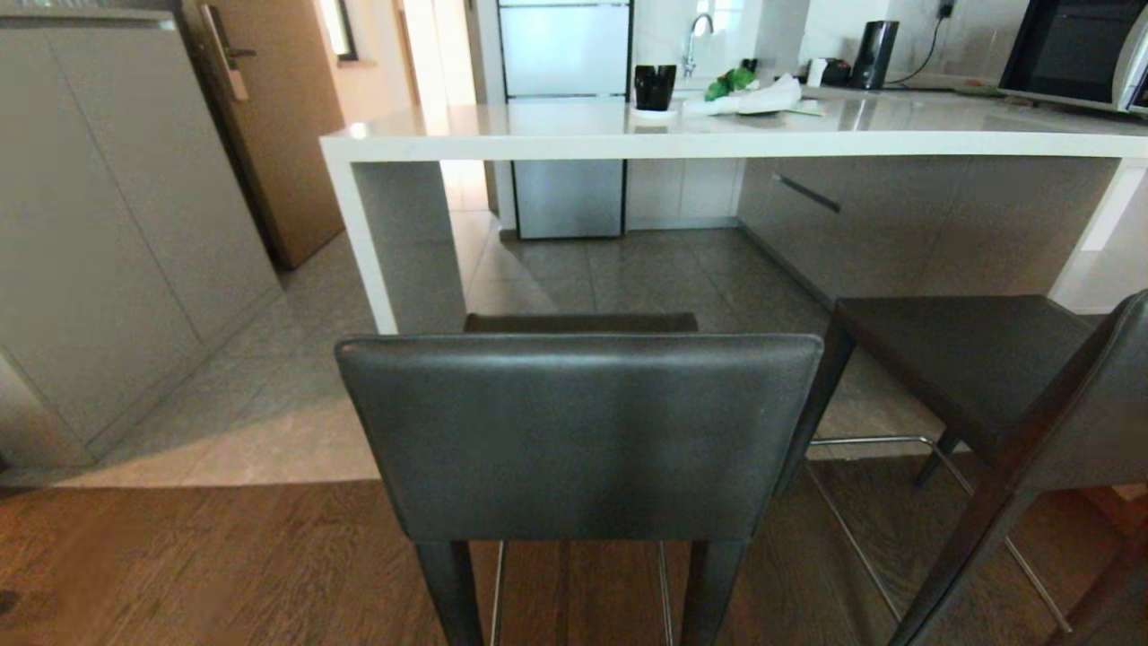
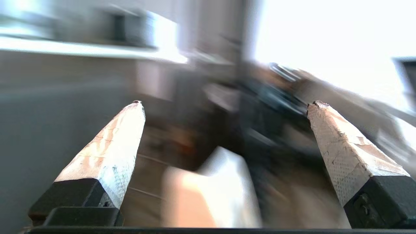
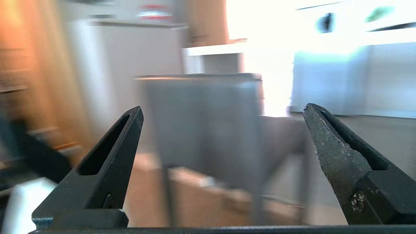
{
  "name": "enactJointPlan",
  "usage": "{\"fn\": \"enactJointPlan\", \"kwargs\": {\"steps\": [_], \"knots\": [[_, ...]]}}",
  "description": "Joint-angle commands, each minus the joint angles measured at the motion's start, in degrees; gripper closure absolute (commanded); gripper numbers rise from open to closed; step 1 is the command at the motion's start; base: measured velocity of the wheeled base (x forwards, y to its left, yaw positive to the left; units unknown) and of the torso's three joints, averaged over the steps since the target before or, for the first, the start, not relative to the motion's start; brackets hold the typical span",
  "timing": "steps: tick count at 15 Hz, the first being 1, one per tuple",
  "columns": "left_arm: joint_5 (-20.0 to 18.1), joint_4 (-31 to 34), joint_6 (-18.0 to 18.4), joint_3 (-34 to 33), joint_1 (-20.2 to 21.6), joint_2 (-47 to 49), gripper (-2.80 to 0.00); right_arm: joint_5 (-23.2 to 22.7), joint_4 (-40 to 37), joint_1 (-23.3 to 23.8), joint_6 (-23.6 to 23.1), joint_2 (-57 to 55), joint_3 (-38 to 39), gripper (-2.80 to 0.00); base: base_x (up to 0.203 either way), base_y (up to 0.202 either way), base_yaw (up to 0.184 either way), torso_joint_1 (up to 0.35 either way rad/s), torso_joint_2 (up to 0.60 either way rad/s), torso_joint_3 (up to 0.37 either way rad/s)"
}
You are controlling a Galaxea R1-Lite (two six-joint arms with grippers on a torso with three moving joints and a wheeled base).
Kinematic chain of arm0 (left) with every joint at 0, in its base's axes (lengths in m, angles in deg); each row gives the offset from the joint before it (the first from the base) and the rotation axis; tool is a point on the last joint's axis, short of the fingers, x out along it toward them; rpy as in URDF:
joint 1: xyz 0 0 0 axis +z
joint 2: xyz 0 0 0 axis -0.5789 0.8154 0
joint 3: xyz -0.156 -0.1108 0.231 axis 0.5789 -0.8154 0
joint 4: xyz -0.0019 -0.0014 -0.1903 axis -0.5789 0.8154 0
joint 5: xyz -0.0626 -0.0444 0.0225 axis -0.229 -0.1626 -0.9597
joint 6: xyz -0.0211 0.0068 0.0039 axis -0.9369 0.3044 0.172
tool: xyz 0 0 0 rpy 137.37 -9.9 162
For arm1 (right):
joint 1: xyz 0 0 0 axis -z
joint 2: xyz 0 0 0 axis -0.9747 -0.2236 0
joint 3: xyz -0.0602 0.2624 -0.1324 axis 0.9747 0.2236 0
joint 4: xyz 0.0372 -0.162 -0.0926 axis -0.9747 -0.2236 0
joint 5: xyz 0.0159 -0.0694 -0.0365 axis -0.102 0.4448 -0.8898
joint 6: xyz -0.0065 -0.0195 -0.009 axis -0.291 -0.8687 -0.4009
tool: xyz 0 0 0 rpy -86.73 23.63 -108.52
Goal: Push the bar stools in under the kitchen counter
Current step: Push the gray chair back under the dining table
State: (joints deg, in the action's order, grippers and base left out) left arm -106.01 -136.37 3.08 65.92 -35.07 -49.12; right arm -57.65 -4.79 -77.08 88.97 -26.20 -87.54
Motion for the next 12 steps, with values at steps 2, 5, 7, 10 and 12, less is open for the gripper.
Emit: {"fn": "enactJointPlan", "kwargs": {"steps": [2,5,7,10,12], "knots": [[16.3,26.6,27.1,3.1,0.0,-0.7,-2.8,10.6,0.0,0.0,-6.7,0.0,2.1,-2.8,0.0,0.0,0.0,0.0,0.0,0.0],[36.2,33.8,38.0,3.2,0.0,-1.1,-2.8,24.7,0.2,0.0,-17.2,0.0,6.3,-2.8,0.0,0.0,0.0,0.0,0.0,0.0],[51.1,41.8,46.2,1.9,0.0,-1.1,-2.8,29.7,0.1,0.0,-20.9,0.0,8.8,-2.8,0.0,0.0,0.0,0.0,0.0,0.0],[56.6,47.4,52.0,-2.1,0.0,-1.2,-2.8,31.5,-6.2,0.0,-20.8,0.0,8.8,-2.8,0.0,0.0,0.0,0.0,0.0,0.0],[56.1,49.7,52.1,-1.6,0.0,-1.2,-2.8,36.0,-13.0,0.0,-21.0,0.0,8.7,-2.8,0.0,0.0,0.0,0.0,0.0,0.0]]}}
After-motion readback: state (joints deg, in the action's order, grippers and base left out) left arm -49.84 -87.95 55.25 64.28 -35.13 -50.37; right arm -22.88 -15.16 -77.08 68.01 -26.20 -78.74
